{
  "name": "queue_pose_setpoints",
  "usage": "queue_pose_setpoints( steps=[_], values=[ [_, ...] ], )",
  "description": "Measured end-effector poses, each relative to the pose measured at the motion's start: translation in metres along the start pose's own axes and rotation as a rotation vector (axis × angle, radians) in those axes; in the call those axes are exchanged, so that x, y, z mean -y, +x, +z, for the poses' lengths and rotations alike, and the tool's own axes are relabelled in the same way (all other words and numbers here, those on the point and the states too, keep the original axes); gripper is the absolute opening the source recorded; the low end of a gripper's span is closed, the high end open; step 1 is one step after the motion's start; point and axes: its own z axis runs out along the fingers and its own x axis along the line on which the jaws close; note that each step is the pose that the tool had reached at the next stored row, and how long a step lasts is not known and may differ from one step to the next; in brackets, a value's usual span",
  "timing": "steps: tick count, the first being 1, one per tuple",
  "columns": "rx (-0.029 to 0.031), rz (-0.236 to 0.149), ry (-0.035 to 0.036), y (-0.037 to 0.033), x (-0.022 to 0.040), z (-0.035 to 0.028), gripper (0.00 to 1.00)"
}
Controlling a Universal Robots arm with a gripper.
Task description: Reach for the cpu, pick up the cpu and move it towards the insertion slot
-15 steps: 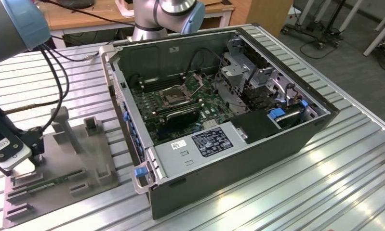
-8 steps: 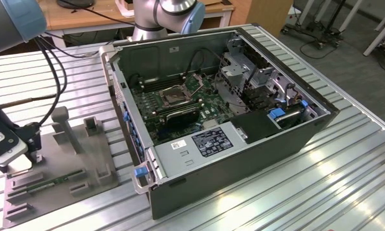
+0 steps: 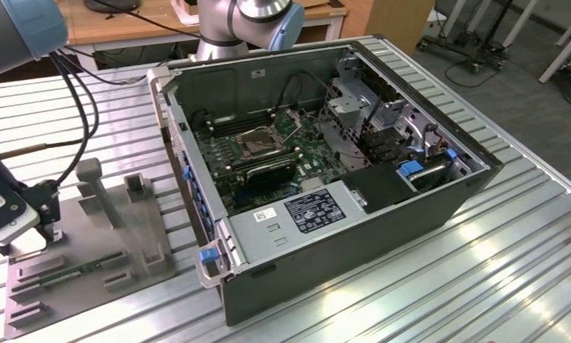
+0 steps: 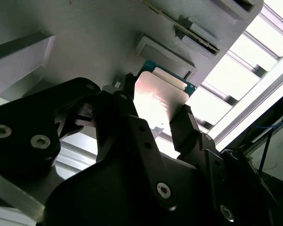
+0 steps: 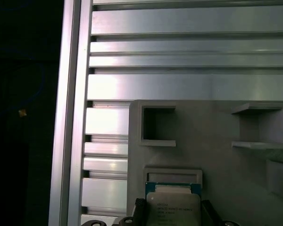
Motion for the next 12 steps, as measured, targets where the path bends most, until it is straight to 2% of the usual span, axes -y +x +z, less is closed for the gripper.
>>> queue_pose_setpoints(
  steps=[12],
  values=[
    [-0.0001, 0.000, 0.0001, 0.0000, -0.0001, -0.0034, 0.54]
  ],
)
